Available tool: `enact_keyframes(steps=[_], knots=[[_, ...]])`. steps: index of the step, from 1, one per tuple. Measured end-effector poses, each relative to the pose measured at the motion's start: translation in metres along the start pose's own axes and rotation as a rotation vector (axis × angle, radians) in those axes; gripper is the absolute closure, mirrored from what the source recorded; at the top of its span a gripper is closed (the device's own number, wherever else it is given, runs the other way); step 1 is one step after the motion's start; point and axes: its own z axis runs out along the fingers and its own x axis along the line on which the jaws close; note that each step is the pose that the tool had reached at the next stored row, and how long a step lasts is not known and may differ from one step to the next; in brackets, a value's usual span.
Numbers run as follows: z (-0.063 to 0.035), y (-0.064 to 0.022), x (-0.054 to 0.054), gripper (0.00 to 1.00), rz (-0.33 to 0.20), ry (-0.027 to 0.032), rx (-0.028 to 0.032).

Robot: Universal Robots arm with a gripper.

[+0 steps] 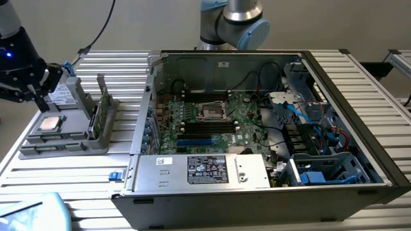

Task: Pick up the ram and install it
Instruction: 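Pick up the ram and move it above insertion slot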

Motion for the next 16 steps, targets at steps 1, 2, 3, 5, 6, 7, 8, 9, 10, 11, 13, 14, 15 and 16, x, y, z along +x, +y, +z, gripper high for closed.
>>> enact_keyframes(steps=[1,2,3,5,6,7,8,9,10,11,13,14,15,16], knots=[[0.0004,0.0,0.0,0.9,-0.018,0.0014,0.0012],[0.0008,0.0,0.0,0.9,-0.036,0.0028,0.0025],[0.0012,-0.0001,-0.0001,0.9,-0.054,0.0042,0.0037],[0.0021,-0.0002,-0.0001,0.9,-0.09,0.0072,0.0062],[0.0026,-0.0002,-0.0002,0.9,-0.108,0.0086,0.0075],[0.003,-0.0002,-0.0002,0.9,-0.126,0.0101,0.0086],[0.0035,-0.0003,-0.0002,0.9,-0.144,0.0114,0.0099],[0.0041,-0.0003,-0.0003,0.9,-0.162,0.0128,0.0112],[0.0047,-0.0004,-0.0003,0.9,-0.179,0.0142,0.0124],[0.0054,-0.0004,-0.0004,0.9,-0.198,0.0157,0.0136],[0.0068,-0.0005,-0.0004,0.9,-0.234,0.0186,0.0161],[0.0076,-0.0006,-0.0005,0.9,-0.253,0.0201,0.0174],[0.0084,-0.0006,-0.0006,0.9,-0.272,0.0216,0.0187],[0.0092,-0.0007,-0.0006,0.9,-0.29,0.023,0.0199]])
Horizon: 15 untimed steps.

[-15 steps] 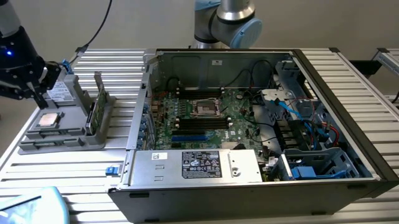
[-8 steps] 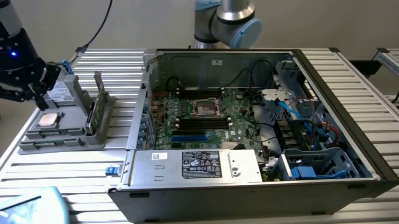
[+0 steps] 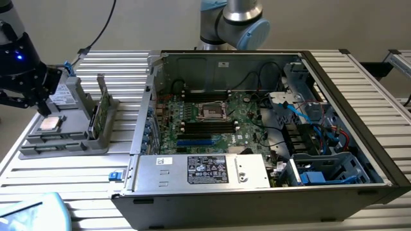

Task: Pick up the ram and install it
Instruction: 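Pick up the ram and move it above insertion slot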

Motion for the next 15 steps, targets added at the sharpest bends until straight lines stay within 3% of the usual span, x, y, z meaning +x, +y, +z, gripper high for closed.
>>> enact_keyframes(steps=[15], knots=[[0.0087,-0.0007,-0.0006,0.9,-0.247,0.02,0.022]])
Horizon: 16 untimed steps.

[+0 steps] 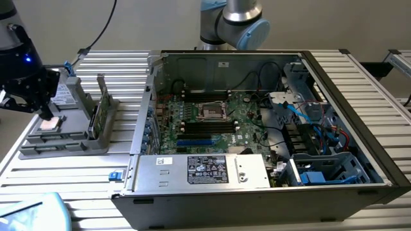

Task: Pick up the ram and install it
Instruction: 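Pick up the ram and move it above insertion slot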

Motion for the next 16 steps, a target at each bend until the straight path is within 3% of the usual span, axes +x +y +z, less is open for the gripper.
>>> enact_keyframes(steps=[16], knots=[[0.0082,-0.0005,-0.0005,0.9,-0.222,0.0319,0.0239]])
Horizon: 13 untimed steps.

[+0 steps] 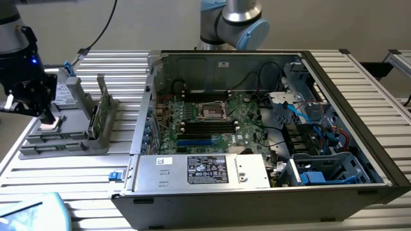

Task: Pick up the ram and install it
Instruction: 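Pick up the ram and move it above insertion slot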

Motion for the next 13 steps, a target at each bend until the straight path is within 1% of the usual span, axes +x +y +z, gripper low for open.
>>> enact_keyframes(steps=[2,7,13], knots=[[0.0018,0.0,-0.0002,0.9,-0.021,0.003,0.0028],[0.0083,0.0018,-0.0013,0.9,-0.055,0.0058,0.0082],[0.0096,0.0085,-0.0019,0.9,-0.074,0.0084,0.0107]])
